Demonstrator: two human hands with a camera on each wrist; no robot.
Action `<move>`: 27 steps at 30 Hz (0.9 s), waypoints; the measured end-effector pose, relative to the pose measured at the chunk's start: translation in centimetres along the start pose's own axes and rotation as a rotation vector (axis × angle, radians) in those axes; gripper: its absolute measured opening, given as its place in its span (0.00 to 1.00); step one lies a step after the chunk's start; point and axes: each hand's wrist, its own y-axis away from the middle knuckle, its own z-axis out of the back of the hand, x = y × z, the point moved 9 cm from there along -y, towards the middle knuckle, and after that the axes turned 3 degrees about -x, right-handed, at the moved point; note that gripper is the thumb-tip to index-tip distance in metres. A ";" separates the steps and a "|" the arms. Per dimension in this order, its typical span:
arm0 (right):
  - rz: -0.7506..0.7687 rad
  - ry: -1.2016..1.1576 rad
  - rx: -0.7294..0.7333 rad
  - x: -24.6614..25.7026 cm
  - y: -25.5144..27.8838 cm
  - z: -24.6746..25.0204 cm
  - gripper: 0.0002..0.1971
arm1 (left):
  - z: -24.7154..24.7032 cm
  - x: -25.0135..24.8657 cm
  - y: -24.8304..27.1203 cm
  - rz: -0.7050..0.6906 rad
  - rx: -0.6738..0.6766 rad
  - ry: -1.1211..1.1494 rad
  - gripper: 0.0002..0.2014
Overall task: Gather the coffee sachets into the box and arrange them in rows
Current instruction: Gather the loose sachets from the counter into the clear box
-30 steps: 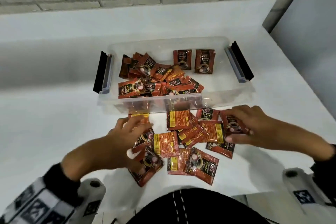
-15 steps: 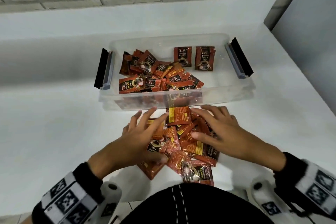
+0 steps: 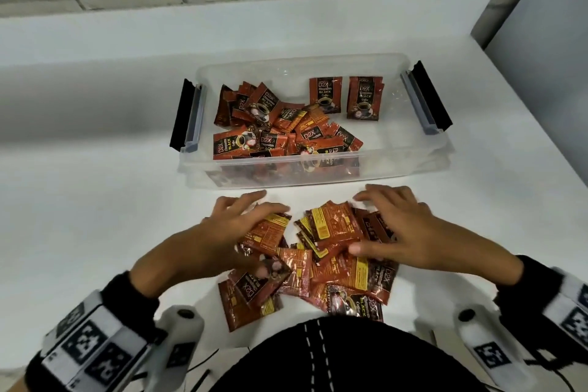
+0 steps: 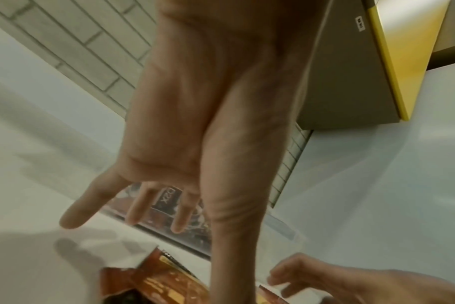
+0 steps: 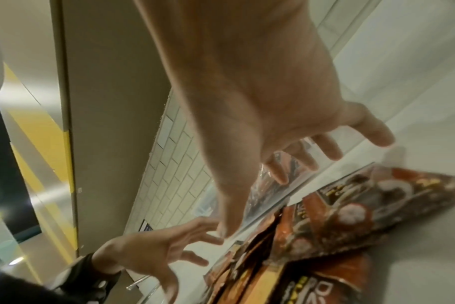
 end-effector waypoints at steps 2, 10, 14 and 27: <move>-0.031 0.032 0.051 -0.9 0.6 -0.6 0.57 | -0.5 0.6 0.5 0.047 0.086 -0.074 0.57; 0.022 0.240 0.049 0.8 0.6 -3.9 0.67 | -2.2 -1.1 -0.4 0.009 -0.040 -0.337 0.58; 0.016 0.199 -0.003 1.6 0.4 -3.5 0.56 | -2.1 -0.9 -1.0 0.081 -0.061 -0.150 0.49; -0.033 -0.245 0.134 2.4 0.6 -1.9 0.36 | -2.3 -0.6 -0.8 0.217 0.093 0.248 0.39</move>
